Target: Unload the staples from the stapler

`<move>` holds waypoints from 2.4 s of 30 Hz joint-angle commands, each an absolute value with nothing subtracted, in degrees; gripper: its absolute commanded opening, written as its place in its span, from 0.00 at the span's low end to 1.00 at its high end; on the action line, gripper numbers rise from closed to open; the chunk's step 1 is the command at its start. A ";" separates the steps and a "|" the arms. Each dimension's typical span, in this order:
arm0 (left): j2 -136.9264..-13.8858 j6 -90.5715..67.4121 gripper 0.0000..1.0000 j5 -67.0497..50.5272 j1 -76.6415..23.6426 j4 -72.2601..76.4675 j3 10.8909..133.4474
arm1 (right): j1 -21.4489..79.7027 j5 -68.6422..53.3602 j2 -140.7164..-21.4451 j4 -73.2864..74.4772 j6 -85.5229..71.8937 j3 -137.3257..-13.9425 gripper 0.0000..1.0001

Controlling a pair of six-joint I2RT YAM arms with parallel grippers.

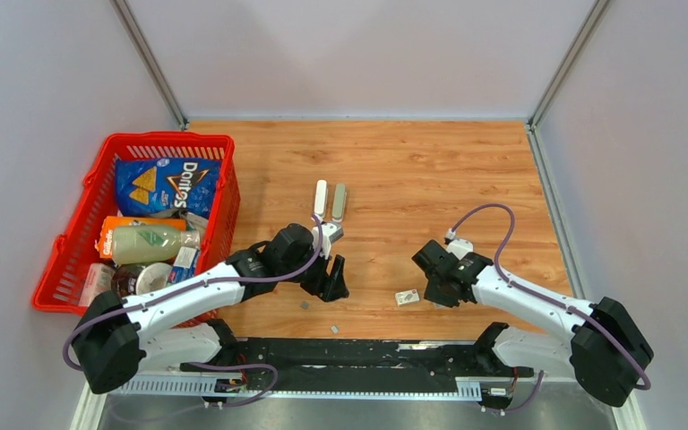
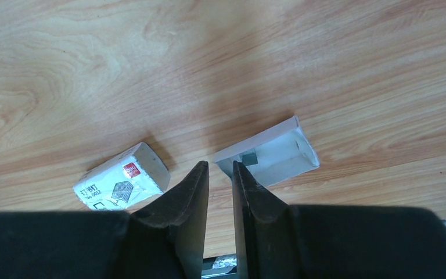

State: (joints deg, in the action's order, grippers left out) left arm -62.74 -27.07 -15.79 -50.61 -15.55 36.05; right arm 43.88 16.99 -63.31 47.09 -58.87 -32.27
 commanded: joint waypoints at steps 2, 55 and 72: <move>-63.28 -26.46 0.73 -16.08 -50.89 -14.24 35.77 | 45.17 17.67 -63.63 45.62 -57.74 -34.01 0.24; -61.96 -26.54 0.73 -15.91 -50.89 -16.35 35.16 | 45.53 21.80 -87.01 39.12 -48.60 -53.79 0.00; -62.49 -27.51 0.73 -15.64 -50.89 -16.52 35.42 | 45.62 20.39 -88.24 37.35 -48.08 -54.23 0.24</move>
